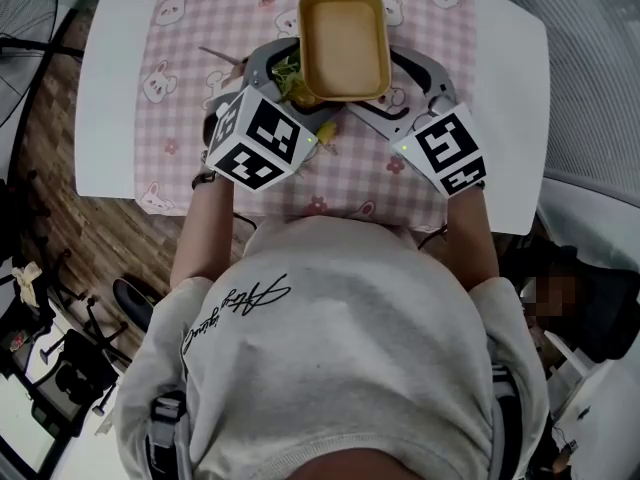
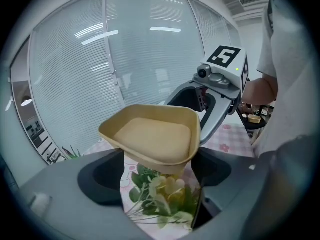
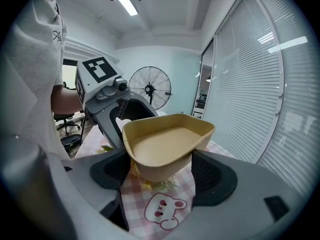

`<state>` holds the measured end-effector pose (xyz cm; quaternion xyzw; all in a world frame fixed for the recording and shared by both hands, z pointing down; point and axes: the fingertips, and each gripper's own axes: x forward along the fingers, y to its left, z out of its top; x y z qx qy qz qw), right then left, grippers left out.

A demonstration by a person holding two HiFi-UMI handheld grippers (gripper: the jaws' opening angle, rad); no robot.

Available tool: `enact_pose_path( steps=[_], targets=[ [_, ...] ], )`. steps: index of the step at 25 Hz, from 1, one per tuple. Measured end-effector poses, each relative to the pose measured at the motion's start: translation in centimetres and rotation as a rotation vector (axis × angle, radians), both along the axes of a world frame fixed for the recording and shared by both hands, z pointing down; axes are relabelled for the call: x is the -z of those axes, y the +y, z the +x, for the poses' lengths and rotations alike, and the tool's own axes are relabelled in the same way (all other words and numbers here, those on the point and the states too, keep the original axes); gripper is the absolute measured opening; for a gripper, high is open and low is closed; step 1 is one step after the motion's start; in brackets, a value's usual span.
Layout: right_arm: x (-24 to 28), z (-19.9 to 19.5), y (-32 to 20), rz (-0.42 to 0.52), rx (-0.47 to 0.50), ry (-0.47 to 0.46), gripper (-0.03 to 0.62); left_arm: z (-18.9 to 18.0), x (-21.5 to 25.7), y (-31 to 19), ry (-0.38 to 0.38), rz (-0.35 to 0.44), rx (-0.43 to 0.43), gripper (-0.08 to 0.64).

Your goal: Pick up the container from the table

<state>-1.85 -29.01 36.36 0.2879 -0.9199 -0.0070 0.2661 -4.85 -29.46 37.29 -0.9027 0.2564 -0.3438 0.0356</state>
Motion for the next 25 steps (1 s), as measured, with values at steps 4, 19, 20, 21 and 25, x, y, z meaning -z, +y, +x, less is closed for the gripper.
enact_pose_path(
  steps=[4, 19, 20, 21, 25],
  targets=[
    [0.9, -0.2, 0.3, 0.001, -0.001, -0.011, 0.380, -0.2, 0.9, 0.3, 0.009, 0.012, -0.003, 0.411],
    [4.2, -1.5, 1.3, 0.006, -0.002, -0.034, 0.382, -1.6, 4.3, 1.3, 0.025, 0.050, -0.009, 0.411],
    [4.4, -1.5, 1.3, 0.006, -0.001, -0.036, 0.382, -1.6, 4.5, 1.4, 0.025, 0.051, -0.008, 0.411],
    [4.6, -1.5, 1.4, 0.007, -0.001, -0.036, 0.383, -1.7, 4.7, 1.5, 0.026, 0.052, -0.007, 0.411],
    [5.2, -1.7, 1.6, 0.013, -0.004, -0.037, 0.383, -1.9, 5.3, 1.7, 0.037, 0.055, -0.010, 0.410]
  ],
)
